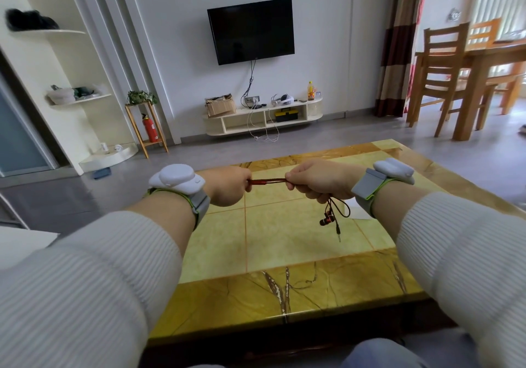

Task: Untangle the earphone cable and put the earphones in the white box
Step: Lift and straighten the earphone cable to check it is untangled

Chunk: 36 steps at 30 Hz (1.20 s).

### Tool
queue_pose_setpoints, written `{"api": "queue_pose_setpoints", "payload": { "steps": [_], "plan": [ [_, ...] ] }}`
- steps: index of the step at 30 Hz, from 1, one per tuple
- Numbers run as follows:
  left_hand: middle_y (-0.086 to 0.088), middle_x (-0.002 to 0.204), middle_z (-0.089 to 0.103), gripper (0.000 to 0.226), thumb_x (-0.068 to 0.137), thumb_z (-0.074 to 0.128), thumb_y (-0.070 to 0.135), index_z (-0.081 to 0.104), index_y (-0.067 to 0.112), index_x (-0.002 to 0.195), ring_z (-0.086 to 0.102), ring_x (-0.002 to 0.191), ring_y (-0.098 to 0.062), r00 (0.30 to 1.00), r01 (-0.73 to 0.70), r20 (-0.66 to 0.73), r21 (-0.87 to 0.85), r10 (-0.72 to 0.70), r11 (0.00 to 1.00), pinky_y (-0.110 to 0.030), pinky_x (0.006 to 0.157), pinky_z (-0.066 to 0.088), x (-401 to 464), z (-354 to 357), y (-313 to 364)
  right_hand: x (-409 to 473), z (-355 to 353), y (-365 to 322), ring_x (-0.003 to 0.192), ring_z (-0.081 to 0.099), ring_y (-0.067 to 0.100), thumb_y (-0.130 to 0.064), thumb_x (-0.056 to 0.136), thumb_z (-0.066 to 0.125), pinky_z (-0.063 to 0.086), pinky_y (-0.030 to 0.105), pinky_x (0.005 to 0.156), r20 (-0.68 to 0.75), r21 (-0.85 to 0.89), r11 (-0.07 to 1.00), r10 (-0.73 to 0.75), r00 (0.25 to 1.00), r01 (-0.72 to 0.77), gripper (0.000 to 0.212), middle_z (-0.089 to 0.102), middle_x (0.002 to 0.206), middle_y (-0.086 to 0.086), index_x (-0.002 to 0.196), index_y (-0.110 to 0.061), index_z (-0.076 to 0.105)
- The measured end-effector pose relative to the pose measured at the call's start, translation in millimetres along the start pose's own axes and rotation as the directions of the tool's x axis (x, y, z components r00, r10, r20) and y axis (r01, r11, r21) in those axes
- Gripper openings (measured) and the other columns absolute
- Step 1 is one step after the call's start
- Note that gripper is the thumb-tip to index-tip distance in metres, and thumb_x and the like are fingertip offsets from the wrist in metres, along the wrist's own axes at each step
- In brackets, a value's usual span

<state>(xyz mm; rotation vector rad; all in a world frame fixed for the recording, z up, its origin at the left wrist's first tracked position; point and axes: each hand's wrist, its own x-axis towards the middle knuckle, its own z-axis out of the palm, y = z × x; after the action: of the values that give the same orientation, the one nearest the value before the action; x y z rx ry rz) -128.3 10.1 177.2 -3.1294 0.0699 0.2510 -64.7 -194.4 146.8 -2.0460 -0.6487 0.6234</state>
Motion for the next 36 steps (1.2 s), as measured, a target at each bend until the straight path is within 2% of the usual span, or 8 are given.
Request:
{"api": "queue_pose_setpoints", "payload": {
  "steps": [5,8,12,19,23,28,32,36],
  "plan": [
    [0.001,0.133,0.056,0.059,0.088,0.061,0.011,0.042,0.017,0.143,0.053,0.12,-0.019,0.997,-0.074,-0.018,-0.365,0.072,0.928,-0.038,0.105,0.043,4.4,0.6,9.9,2.8,1.2,-9.2,0.047,0.023,0.011,-0.029,0.104,0.04,0.017,0.025,0.044,0.01,-0.01,0.999,-0.038,0.999,0.038,0.031,0.031,0.057,-0.004,0.08,-0.015,0.053],
    [-0.008,0.12,0.065,0.046,0.087,0.063,0.006,0.052,0.014,0.132,0.061,0.107,-0.019,0.988,-0.151,-0.089,-0.669,0.124,0.728,-0.036,0.092,0.048,6.8,-0.9,28.1,4.0,3.6,-14.1,0.046,0.024,0.01,-0.03,0.104,0.04,0.018,0.024,0.044,0.025,-0.005,0.998,-0.057,0.998,0.057,0.032,0.033,0.056,-0.005,0.078,-0.015,0.051],
    [-0.009,0.093,0.06,0.021,0.099,0.052,0.011,0.055,0.011,0.119,0.055,0.07,-0.016,0.987,-0.118,-0.029,-0.798,0.158,0.591,-0.037,0.072,0.057,8.1,3.5,39.9,1.8,1.5,-14.4,0.044,0.026,0.009,-0.029,0.105,0.038,0.02,0.023,0.043,0.015,-0.002,0.998,-0.056,0.998,0.056,0.035,0.035,0.054,-0.005,0.076,-0.014,0.05],
    [0.002,0.068,0.045,0.03,0.105,0.035,0.025,0.057,0.014,0.088,0.033,0.051,-0.012,0.984,-0.156,-0.015,-0.556,0.177,0.817,-0.02,0.047,0.032,10.1,3.3,38.4,2.7,-0.1,-6.6,0.046,0.025,0.01,-0.032,0.103,0.042,0.02,0.024,0.043,0.031,-0.028,1.0,-0.012,0.999,0.013,0.033,0.033,0.056,-0.005,0.079,-0.015,0.056],
    [0.009,0.077,0.053,0.026,0.105,0.036,0.025,0.062,0.024,0.101,0.049,0.065,-0.008,0.987,-0.16,-0.062,-0.189,0.151,0.969,-0.022,0.058,0.036,9.2,-0.7,29.4,0.0,-4.5,-2.1,0.048,0.025,0.011,-0.033,0.104,0.04,0.021,0.025,0.047,0.046,-0.049,0.999,0.005,0.999,-0.002,0.033,0.033,0.057,-0.004,0.085,-0.013,0.058],
    [0.008,0.082,0.053,0.025,0.101,0.04,0.032,0.061,0.022,0.095,0.05,0.075,-0.013,0.992,-0.121,-0.07,-0.231,0.108,0.965,-0.028,0.066,0.038,8.5,2.9,26.9,-1.4,-7.2,-2.8,0.05,0.03,0.011,-0.032,0.104,0.041,0.03,0.025,0.049,0.062,-0.074,0.997,-0.005,0.998,0.009,0.031,0.036,0.058,-0.004,0.089,-0.012,0.059],
    [-0.005,0.081,0.058,0.024,0.103,0.037,0.021,0.054,0.012,0.089,0.051,0.067,-0.018,0.993,-0.087,-0.114,-0.667,0.014,0.74,-0.028,0.06,0.045,9.9,12.3,27.0,-2.0,-6.9,-10.6,0.067,0.049,0.013,-0.03,0.104,0.041,0.047,0.031,0.07,0.045,-0.047,0.996,-0.077,0.996,0.079,0.03,0.051,0.073,0.001,0.085,-0.014,0.058],
    [-0.012,0.094,0.07,0.031,0.105,0.033,0.017,0.057,-0.002,0.11,0.068,0.088,-0.024,0.995,-0.076,-0.098,-0.896,-0.027,0.437,-0.034,0.073,0.051,15.6,18.6,26.9,-0.8,-7.3,-19.6,0.079,0.048,0.012,-0.032,0.101,0.048,0.04,0.033,0.078,-0.072,-0.152,0.977,-0.161,0.984,0.149,0.029,0.057,0.082,-0.003,0.086,-0.016,0.067]
  ]
}}
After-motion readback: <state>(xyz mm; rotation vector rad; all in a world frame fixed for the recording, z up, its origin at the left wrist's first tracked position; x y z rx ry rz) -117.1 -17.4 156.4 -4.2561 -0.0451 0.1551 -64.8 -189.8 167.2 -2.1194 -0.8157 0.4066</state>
